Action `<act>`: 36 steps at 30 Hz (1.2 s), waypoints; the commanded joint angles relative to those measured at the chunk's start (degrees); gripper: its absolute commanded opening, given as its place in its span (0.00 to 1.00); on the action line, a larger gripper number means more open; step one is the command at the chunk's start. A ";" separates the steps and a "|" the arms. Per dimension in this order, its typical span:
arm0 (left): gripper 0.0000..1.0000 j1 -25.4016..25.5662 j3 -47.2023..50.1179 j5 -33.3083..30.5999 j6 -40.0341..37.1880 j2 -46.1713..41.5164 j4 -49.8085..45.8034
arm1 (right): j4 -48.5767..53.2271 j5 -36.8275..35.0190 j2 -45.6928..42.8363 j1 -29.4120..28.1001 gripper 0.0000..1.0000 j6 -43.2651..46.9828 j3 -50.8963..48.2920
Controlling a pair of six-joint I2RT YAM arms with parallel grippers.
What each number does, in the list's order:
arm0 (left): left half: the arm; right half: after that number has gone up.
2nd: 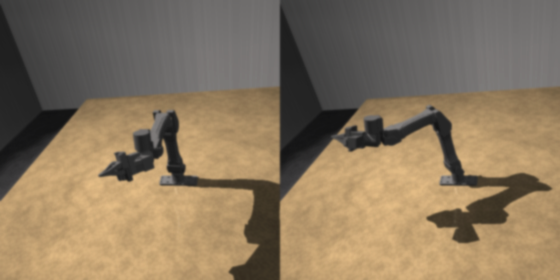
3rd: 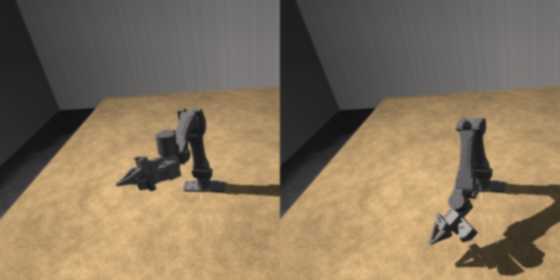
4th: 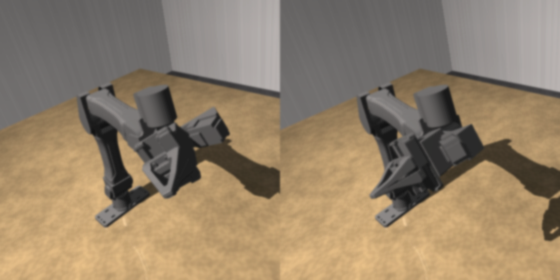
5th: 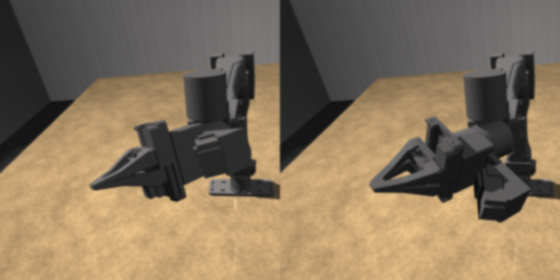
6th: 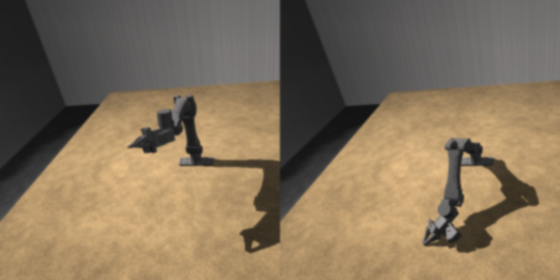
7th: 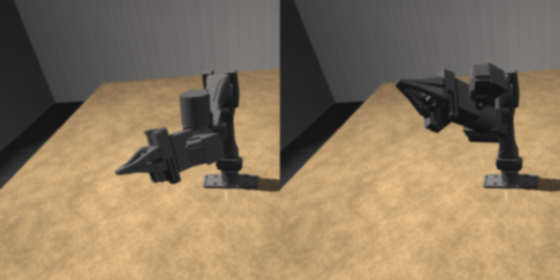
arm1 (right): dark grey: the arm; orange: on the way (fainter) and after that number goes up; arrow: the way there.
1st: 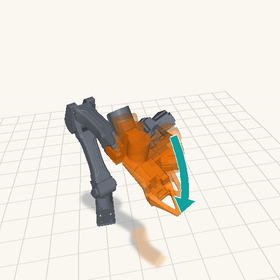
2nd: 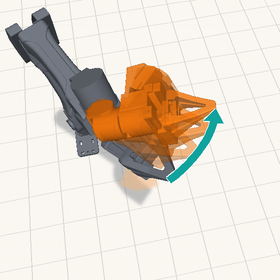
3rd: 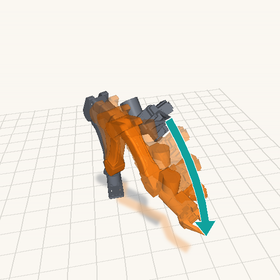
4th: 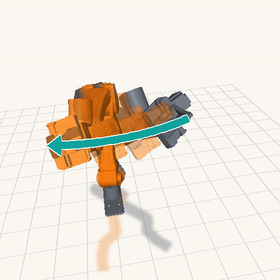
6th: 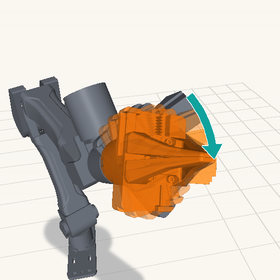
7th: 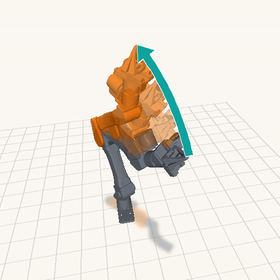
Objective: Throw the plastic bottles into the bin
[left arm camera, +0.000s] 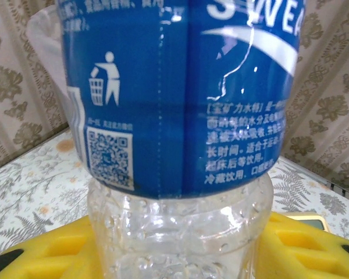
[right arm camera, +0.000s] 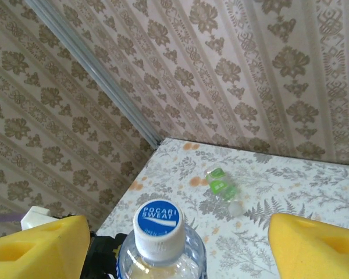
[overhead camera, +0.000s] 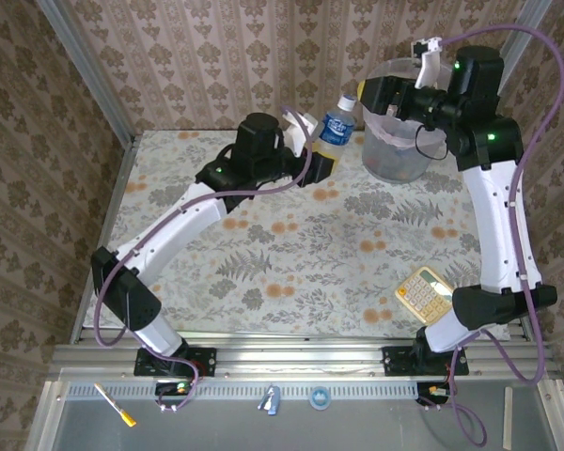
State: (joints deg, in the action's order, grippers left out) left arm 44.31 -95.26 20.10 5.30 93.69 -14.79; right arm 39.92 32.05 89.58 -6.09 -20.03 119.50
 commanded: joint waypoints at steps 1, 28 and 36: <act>0.37 1.02 -2.75 1.57 -1.72 1.08 -0.26 | -0.03 2.69 0.72 -1.07 0.79 -1.33 -0.39; 0.34 1.27 -5.46 1.94 -1.66 3.03 0.94 | 4.80 2.52 2.35 -3.40 0.60 2.11 -1.29; 0.33 1.25 -5.07 2.06 -1.93 2.57 0.75 | 8.90 -4.82 3.31 -3.31 0.74 6.19 1.70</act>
State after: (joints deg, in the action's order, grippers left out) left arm 45.41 -98.00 21.08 4.67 96.73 -15.99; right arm 44.45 31.09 91.29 -9.06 -16.34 119.24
